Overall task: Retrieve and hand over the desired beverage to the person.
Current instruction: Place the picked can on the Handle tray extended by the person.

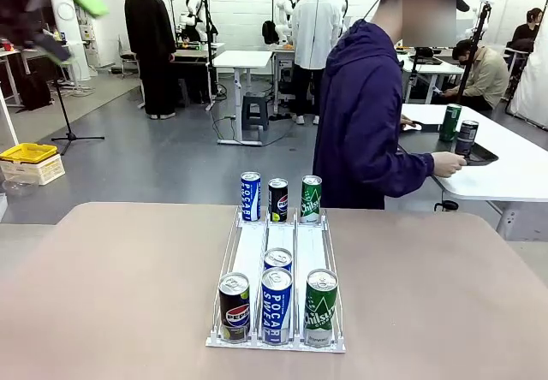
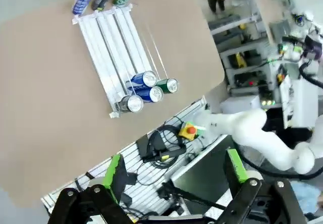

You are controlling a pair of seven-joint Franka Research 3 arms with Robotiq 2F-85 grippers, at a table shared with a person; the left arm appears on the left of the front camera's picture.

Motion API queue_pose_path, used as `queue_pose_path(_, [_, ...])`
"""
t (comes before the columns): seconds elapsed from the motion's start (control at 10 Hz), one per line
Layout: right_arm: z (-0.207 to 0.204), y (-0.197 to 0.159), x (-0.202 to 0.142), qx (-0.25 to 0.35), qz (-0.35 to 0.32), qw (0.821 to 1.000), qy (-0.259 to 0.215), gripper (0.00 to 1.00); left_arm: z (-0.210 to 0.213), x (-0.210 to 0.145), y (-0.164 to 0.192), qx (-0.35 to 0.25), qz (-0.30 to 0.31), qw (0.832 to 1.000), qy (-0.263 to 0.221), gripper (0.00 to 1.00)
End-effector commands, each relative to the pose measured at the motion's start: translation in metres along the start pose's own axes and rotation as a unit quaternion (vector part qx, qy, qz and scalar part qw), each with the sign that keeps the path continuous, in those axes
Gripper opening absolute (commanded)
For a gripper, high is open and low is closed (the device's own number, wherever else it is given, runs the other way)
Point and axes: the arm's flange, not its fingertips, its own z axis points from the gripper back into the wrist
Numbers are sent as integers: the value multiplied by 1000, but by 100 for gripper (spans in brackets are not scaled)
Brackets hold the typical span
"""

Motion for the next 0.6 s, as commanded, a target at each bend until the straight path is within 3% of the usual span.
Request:
queue_pose_path(0.0, [-1, 0, 0, 10, 5, 1000, 0, 100, 20, -7, 49, -24, 64, 996, -64, 100])
queue_pose_path(0.3, [-1, 0, 0, 10, 5, 1000, 0, 100, 60, -26, 109, -45, 126, 982, -130, 100])
queue_pose_path(0.5, [-1, 0, 0, 10, 5, 1000, 0, 100, 73, -35, 136, -48, 153, 978, -136, 100])
